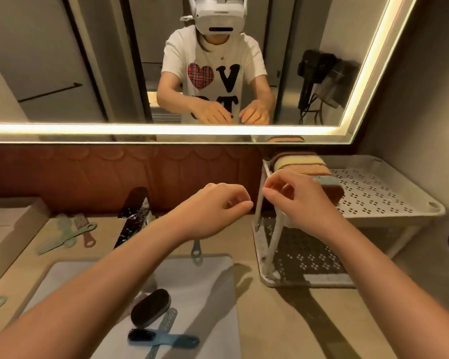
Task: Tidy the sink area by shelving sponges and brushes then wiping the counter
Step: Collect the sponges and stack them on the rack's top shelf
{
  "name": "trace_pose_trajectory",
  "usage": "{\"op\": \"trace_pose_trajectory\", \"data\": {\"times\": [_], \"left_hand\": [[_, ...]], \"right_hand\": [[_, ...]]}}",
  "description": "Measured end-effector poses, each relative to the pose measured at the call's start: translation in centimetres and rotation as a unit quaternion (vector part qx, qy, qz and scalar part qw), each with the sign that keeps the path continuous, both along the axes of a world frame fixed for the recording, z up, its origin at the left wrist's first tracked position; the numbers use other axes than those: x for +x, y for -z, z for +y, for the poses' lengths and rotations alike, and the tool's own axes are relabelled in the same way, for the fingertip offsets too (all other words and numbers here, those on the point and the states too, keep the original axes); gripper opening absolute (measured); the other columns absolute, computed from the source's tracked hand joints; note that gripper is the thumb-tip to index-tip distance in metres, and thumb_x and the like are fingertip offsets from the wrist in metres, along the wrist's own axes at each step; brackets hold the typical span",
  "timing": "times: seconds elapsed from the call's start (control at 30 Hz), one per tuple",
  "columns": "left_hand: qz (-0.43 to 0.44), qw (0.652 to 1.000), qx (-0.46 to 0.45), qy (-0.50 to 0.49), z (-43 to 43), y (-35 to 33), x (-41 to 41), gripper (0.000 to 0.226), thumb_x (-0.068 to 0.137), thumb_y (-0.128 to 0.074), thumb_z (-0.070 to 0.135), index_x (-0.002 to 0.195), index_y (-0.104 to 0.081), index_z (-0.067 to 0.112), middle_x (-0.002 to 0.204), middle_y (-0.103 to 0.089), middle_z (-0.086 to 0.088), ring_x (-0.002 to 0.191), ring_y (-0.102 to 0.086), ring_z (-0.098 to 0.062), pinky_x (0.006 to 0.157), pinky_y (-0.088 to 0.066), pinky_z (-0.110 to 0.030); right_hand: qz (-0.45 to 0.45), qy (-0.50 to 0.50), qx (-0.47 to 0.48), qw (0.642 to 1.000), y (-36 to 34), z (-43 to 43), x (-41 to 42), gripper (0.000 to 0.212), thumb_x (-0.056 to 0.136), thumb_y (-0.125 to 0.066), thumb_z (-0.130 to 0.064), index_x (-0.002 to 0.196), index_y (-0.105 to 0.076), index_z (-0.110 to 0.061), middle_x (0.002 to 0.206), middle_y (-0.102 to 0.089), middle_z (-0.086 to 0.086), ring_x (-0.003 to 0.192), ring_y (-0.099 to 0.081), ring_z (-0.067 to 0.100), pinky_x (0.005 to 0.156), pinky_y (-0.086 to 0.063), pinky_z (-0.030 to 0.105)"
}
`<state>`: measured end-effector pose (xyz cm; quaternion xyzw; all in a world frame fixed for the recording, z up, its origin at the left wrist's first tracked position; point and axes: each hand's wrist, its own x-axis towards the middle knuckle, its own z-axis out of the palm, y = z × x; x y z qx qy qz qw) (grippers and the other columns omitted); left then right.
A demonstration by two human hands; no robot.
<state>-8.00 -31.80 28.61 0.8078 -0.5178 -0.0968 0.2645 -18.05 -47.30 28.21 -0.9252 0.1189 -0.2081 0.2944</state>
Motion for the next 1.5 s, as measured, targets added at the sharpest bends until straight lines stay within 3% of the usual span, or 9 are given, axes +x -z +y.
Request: {"op": "trace_pose_trajectory", "data": {"times": [0.1,0.23,0.43,0.73,0.9,1.0,1.2,1.4,1.5], "left_hand": [[0.027,0.999,0.043,-0.004,3.5,0.9,1.0,0.028,0.095,-0.043,0.039,0.112,-0.060,0.024,0.103,-0.063,0.010,0.094,-0.056,0.000,0.085,-0.046,-0.018],[0.083,0.992,0.091,-0.034,9.4,3.1,2.9,0.029,0.095,-0.043,0.040,0.114,-0.058,0.024,0.104,-0.060,0.009,0.094,-0.057,-0.004,0.085,-0.046,-0.021],[0.136,0.975,0.132,-0.117,18.2,6.9,5.4,0.031,0.096,-0.042,0.037,0.120,-0.054,0.022,0.104,-0.053,0.010,0.098,-0.052,-0.007,0.076,-0.041,-0.016],[0.148,0.907,0.187,-0.347,32.5,17.6,8.9,0.032,0.096,-0.042,0.033,0.124,-0.051,0.019,0.134,-0.049,-0.009,0.120,-0.046,-0.029,0.101,-0.039,-0.043],[0.067,0.850,0.268,-0.448,38.6,21.4,8.6,0.052,0.093,-0.043,0.044,0.139,-0.033,0.022,0.152,-0.022,-0.004,0.142,-0.013,-0.028,0.111,-0.017,-0.055],[0.047,0.829,0.255,-0.496,40.7,22.6,8.6,0.061,0.092,-0.042,0.048,0.143,-0.023,0.022,0.158,-0.003,-0.004,0.144,0.007,-0.034,0.109,-0.007,-0.062],[0.048,0.829,0.262,-0.492,42.5,26.7,8.1,0.065,0.092,-0.036,0.052,0.146,-0.017,0.021,0.158,0.003,-0.002,0.142,0.019,-0.034,0.107,-0.011,-0.065],[-0.010,0.836,0.245,-0.491,42.6,27.5,8.2,0.058,0.090,-0.042,0.052,0.133,-0.044,0.013,0.151,-0.030,-0.011,0.143,-0.007,-0.041,0.100,-0.025,-0.064],[0.017,0.839,0.261,-0.477,43.0,27.6,8.6,0.063,0.090,-0.026,0.057,0.137,-0.035,0.017,0.154,-0.021,-0.005,0.144,0.004,-0.037,0.106,-0.023,-0.060]], "right_hand": [[0.043,-0.040,0.004,0.998,0.9,3.0,0.6,0.010,0.088,-0.057,-0.033,0.092,-0.063,-0.026,0.085,-0.062,-0.007,0.079,-0.059,0.010,0.071,-0.051,0.027],[0.103,-0.106,0.035,0.988,3.4,7.8,2.4,0.008,0.089,-0.057,-0.030,0.093,-0.063,-0.026,0.084,-0.061,-0.010,0.079,-0.057,0.004,0.067,-0.044,0.011],[0.194,-0.147,0.066,0.968,9.2,14.6,6.0,0.010,0.090,-0.055,-0.031,0.094,-0.063,-0.026,0.085,-0.062,-0.008,0.078,-0.056,0.006,0.071,-0.047,0.024],[0.314,-0.159,0.123,0.928,18.5,23.6,9.7,0.008,0.088,-0.057,-0.021,0.089,-0.064,-0.016,0.092,-0.065,0.013,0.079,-0.058,0.023,0.076,-0.049,0.040],[0.388,-0.135,0.100,0.906,24.0,27.5,11.0,0.022,0.090,-0.055,-0.023,0.108,-0.059,-0.011,0.107,-0.062,0.010,0.089,-0.055,0.021,0.076,-0.043,0.032],[0.422,-0.129,0.059,0.895,27.4,29.2,12.0,0.036,0.091,-0.053,-0.024,0.125,-0.049,-0.011,0.122,-0.052,0.015,0.091,-0.051,0.022,0.073,-0.039,0.028],[0.476,-0.058,-0.009,0.878,31.0,31.0,13.6,0.065,0.092,-0.050,-0.022,0.148,-0.016,-0.024,0.156,0.006,0.017,0.126,-0.042,0.041,0.099,-0.041,0.040],[0.491,-0.028,-0.024,0.870,33.6,30.9,15.9,0.065,0.093,-0.046,-0.026,0.148,-0.010,-0.026,0.154,0.014,0.019,0.113,-0.051,0.048,0.093,-0.047,0.048],[0.511,-0.017,-0.032,0.859,34.5,31.0,17.2,0.062,0.095,-0.041,-0.030,0.147,-0.008,-0.028,0.155,0.017,0.017,0.121,-0.042,0.049,0.097,-0.044,0.049]]}}
